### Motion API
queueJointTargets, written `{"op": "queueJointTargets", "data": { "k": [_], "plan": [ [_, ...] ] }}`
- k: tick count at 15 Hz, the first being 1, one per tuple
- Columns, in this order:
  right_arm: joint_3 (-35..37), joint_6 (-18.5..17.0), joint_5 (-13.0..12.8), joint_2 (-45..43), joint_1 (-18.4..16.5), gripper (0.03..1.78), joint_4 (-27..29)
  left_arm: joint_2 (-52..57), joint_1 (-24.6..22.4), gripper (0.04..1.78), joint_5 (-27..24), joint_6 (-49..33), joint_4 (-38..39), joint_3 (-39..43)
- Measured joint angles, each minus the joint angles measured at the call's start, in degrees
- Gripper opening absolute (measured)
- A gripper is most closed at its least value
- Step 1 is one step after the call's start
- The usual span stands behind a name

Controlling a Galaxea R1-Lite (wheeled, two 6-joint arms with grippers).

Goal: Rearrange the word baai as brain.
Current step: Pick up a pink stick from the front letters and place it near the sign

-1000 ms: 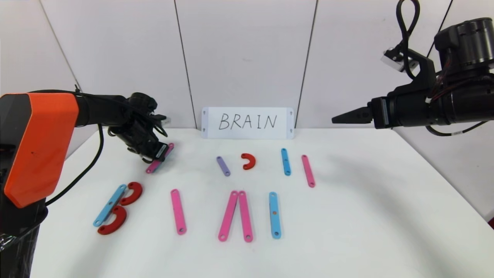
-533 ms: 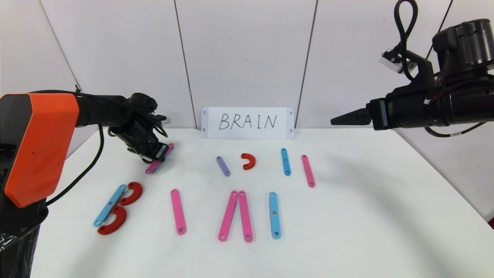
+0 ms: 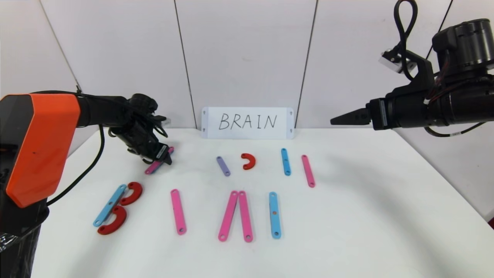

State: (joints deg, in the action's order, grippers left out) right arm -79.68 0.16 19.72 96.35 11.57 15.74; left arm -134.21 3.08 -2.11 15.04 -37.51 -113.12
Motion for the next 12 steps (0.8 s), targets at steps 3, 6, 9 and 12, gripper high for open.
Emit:
{"op": "queueJointTargets", "data": {
  "k": [3,6,9,12],
  "plan": [
    [-0.01,0.00,-0.11,0.00,0.00,1.73,0.05,1.11,0.00,1.66,-0.12,-1.60,-0.35,0.13],
    [-0.23,0.00,0.06,0.00,-0.17,1.74,0.00,4.33,0.11,1.74,-0.34,-4.50,-2.07,1.55],
    [-0.50,-0.09,0.28,0.04,-0.80,1.73,-0.09,8.94,0.66,1.74,-0.32,-11.89,-5.97,3.67],
    [-0.83,-0.09,1.60,0.37,-1.40,1.74,-0.15,15.52,2.62,1.74,0.02,-18.13,-5.92,10.86]
  ]
}}
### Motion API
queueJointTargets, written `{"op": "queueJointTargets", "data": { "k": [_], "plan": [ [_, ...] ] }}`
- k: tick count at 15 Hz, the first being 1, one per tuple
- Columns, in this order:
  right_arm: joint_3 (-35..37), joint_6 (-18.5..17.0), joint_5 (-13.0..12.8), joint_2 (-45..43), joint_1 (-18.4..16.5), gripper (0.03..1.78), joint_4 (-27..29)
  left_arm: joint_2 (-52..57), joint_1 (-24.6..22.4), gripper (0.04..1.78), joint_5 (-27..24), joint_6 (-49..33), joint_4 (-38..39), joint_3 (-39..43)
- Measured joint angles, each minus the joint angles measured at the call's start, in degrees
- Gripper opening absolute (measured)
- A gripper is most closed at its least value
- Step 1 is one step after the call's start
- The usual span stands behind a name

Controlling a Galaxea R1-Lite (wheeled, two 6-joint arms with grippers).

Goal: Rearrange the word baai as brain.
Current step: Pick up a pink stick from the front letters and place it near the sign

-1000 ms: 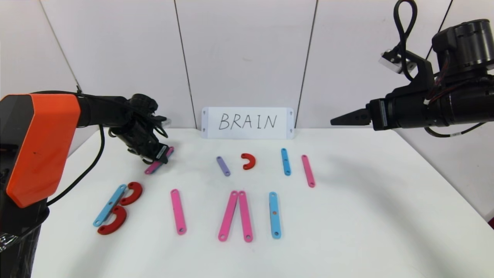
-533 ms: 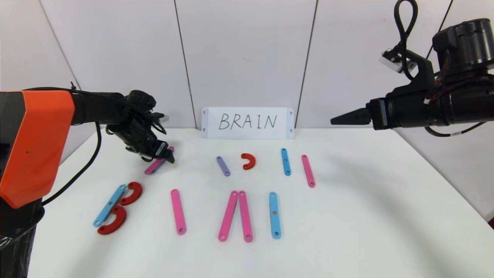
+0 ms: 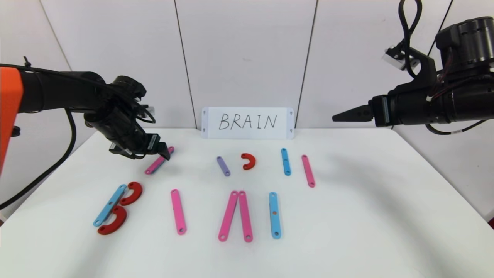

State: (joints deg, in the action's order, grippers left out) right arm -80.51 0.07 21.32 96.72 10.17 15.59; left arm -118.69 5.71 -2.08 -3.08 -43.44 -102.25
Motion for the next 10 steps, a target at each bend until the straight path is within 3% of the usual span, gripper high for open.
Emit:
{"op": "queueJointTargets", "data": {
  "k": [2,6,10],
  "plan": [
    [-0.50,-0.07,1.77,0.22,-0.66,1.74,0.44,4.80,2.54,1.74,0.29,-3.36,1.66,6.25],
    [-0.78,-0.07,1.89,0.44,-1.16,1.73,0.52,13.40,12.68,1.74,7.14,-14.45,9.29,21.00],
    [-1.07,-0.07,2.18,0.72,-1.74,1.74,0.50,17.44,20.99,1.74,11.25,-27.23,12.41,28.57]
  ]
}}
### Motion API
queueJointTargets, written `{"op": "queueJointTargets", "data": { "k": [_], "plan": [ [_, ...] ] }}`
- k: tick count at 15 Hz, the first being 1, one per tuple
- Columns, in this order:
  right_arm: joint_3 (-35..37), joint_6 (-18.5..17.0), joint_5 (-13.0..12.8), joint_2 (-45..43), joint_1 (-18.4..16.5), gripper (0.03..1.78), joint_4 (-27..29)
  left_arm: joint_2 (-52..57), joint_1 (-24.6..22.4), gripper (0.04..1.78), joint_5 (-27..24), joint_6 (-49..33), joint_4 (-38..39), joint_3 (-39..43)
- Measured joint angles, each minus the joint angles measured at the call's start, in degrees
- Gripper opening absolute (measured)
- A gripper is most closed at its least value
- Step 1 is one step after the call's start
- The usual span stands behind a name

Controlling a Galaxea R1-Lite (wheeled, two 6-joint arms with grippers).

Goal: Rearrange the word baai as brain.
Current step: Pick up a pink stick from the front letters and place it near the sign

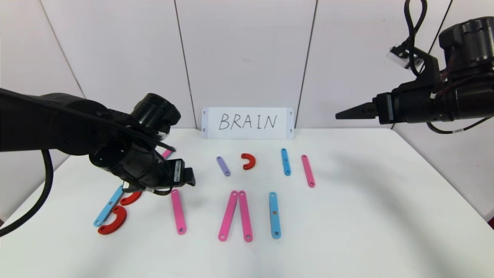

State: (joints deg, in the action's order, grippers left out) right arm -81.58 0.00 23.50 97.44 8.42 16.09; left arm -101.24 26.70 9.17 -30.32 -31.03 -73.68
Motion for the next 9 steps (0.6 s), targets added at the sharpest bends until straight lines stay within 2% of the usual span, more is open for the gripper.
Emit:
{"op": "queueJointTargets", "data": {
  "k": [3,6,9],
  "plan": [
    [-0.61,0.00,2.24,0.57,-1.07,1.74,0.11,0.41,4.01,1.74,1.19,-6.12,1.38,3.10],
    [-1.13,-0.07,2.38,1.38,-1.71,1.73,0.09,-0.94,6.64,1.74,4.58,-10.41,3.88,5.35],
    [-1.28,-0.10,2.34,1.78,-2.04,1.74,0.09,-3.04,7.28,1.74,8.87,-14.10,4.13,7.01]
  ]
}}
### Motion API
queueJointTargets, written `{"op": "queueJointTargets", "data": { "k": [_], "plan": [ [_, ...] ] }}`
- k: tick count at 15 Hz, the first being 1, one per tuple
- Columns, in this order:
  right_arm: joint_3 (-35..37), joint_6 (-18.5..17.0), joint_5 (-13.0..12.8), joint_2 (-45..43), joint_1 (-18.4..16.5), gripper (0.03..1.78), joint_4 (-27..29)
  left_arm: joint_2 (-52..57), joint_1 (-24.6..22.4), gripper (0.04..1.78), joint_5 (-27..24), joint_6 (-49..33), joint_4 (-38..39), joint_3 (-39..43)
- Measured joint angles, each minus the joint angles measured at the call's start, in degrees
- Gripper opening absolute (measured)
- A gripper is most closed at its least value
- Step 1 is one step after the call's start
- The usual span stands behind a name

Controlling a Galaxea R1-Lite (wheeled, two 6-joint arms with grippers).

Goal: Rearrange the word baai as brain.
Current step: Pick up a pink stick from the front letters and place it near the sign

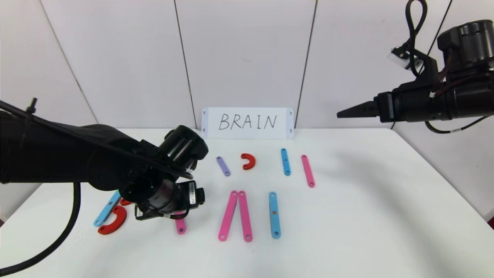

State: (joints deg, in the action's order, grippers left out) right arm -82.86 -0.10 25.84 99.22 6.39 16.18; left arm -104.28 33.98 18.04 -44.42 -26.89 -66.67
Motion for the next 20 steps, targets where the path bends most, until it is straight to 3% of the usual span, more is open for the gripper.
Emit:
{"op": "queueJointTargets", "data": {
  "k": [7,13,16,20],
  "plan": [
    [-0.11,0.10,0.01,0.43,-0.17,1.74,-0.09,-4.27,-4.22,1.74,-0.35,0.27,4.60,1.02],
    [-0.11,0.10,0.01,0.52,-0.17,1.73,-0.02,-5.58,-4.84,1.70,-0.62,0.24,5.56,2.15],
    [-0.11,0.10,0.01,0.61,-0.16,1.73,-0.09,-6.03,-4.84,1.45,-0.90,0.22,5.57,2.40],
    [-0.11,0.15,0.01,0.72,-0.17,1.74,-0.09,-6.23,-4.84,0.76,-1.05,0.22,5.97,2.47]
  ]
}}
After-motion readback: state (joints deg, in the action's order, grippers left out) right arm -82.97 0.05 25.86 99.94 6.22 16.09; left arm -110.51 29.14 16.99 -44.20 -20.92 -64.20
